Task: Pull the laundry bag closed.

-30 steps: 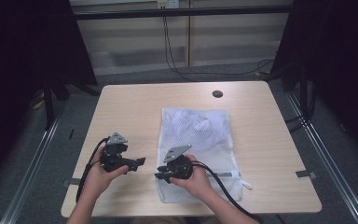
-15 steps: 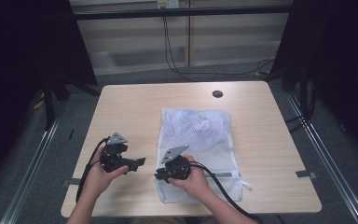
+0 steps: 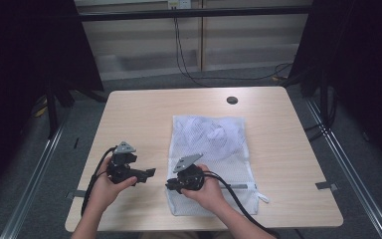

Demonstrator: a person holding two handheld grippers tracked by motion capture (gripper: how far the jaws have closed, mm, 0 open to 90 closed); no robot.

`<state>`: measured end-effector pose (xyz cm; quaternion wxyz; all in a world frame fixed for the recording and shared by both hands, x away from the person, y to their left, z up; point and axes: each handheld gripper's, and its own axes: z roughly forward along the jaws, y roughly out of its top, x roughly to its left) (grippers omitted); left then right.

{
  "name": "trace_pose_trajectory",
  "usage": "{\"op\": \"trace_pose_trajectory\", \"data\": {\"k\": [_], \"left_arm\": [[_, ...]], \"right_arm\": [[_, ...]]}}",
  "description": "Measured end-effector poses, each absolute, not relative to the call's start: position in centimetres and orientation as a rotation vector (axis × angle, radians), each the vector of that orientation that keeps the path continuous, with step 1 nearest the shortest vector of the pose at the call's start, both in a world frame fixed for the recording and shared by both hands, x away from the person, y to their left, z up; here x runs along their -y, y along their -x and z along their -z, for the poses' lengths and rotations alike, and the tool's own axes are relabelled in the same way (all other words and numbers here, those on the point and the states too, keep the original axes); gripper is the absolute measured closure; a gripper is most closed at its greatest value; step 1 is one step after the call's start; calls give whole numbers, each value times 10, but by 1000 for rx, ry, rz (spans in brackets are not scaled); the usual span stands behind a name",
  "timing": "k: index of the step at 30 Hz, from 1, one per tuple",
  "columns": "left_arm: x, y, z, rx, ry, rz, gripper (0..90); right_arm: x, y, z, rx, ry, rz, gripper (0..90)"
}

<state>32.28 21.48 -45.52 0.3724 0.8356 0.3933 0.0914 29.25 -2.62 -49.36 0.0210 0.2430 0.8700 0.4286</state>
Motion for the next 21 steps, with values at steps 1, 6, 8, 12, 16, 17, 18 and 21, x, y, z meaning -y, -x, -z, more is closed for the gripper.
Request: {"op": "trace_pose_trajectory", "data": {"k": [1,6,8,12,16,17,18,21], "left_arm": [[-215,-323,455,-1003,-2139,-227,90],[-213,-321,454,-995,-2132,-169,97],[-211,-320,454,-985,-2133,-142,98],[-206,-319,455,-974,-2132,-80,97],[-203,-318,456,-968,-2128,-14,87],[-203,-318,456,-970,-2121,2,85],[-202,-318,456,-968,-2123,14,81],[-199,-317,458,-964,-2126,51,72]], "right_arm": [[28,-293,491,-2689,-762,-1341,814],[35,-294,483,-2658,-790,-1388,814],[37,-295,482,-2650,-794,-1394,814],[42,-295,478,-2620,-794,-1415,815],[45,-295,474,-2582,-799,-1442,815],[46,-295,473,-2571,-803,-1453,815],[48,-296,472,-2563,-808,-1460,814],[50,-296,470,-2543,-810,-1490,815]]}}
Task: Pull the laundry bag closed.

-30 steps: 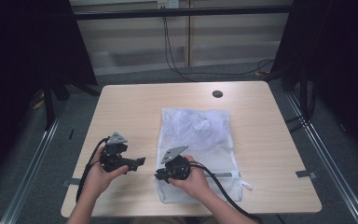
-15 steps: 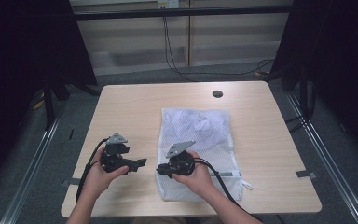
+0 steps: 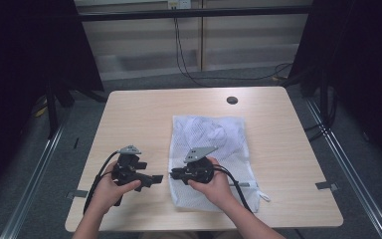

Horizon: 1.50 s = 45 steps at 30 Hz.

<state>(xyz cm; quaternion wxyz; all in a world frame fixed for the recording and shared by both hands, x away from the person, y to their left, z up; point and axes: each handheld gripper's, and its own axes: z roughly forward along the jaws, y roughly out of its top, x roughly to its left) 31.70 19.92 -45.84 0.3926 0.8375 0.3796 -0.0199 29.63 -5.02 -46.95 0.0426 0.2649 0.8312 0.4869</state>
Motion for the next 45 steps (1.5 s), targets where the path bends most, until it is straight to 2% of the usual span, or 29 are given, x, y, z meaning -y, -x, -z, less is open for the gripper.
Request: {"op": "trace_pose_trajectory", "data": {"k": [16,22,24,26,41,45], "left_arm": [[-175,-311,464,-907,-2157,198,63],[-166,-311,467,-899,-2162,231,137],[-165,-312,468,-893,-2159,247,236],[-162,-312,468,-890,-2140,250,279],[-158,-315,464,-876,-2103,250,467],[-157,-314,463,-858,-2116,244,561]], "right_arm": [[55,-295,464,-2492,-804,-1531,815],[56,-294,463,-2479,-799,-1544,815],[57,-294,462,-2478,-801,-1547,814],[57,-294,462,-2478,-797,-1547,815],[57,-294,461,-2471,-810,-1568,815],[58,-295,461,-2470,-816,-1582,814]]}}
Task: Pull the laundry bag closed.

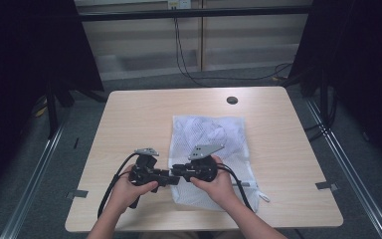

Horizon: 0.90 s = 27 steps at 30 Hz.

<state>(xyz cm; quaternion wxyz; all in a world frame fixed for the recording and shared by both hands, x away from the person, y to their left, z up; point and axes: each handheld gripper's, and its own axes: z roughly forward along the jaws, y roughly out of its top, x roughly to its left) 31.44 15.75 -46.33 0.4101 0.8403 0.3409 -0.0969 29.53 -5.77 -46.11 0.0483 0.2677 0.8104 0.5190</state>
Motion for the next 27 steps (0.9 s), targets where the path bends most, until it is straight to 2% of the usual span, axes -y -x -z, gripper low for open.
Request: {"op": "trace_pose_trajectory", "data": {"k": [14,27], "left_arm": [[-158,-316,460,-867,-2119,256,823],[-160,-316,454,-843,-2139,265,857]], "right_arm": [[62,-298,460,-2465,-835,-1622,813],[65,-297,457,-2482,-780,-1608,815]]}}
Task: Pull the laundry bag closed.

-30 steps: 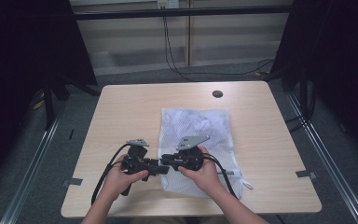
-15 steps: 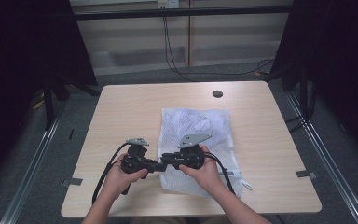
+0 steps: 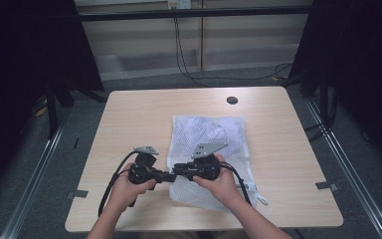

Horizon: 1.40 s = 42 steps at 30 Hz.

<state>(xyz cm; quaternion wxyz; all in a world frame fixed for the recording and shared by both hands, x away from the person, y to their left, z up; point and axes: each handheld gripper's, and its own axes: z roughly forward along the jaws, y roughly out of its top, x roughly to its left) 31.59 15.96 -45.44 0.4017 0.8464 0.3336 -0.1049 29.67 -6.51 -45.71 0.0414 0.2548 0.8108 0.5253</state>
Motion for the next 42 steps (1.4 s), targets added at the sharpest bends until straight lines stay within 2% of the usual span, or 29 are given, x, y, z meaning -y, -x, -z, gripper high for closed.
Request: {"op": "trace_pose_trajectory", "data": {"k": [34,38,42], "left_arm": [[-162,-315,449,-873,-2137,256,871],[-162,-315,449,-861,-2125,264,857],[-158,-314,452,-837,-2121,265,753]], "right_arm": [[69,-296,458,-2488,-758,-1605,821],[70,-296,457,-2481,-752,-1635,821],[71,-297,457,-2475,-763,-1649,822]]}}
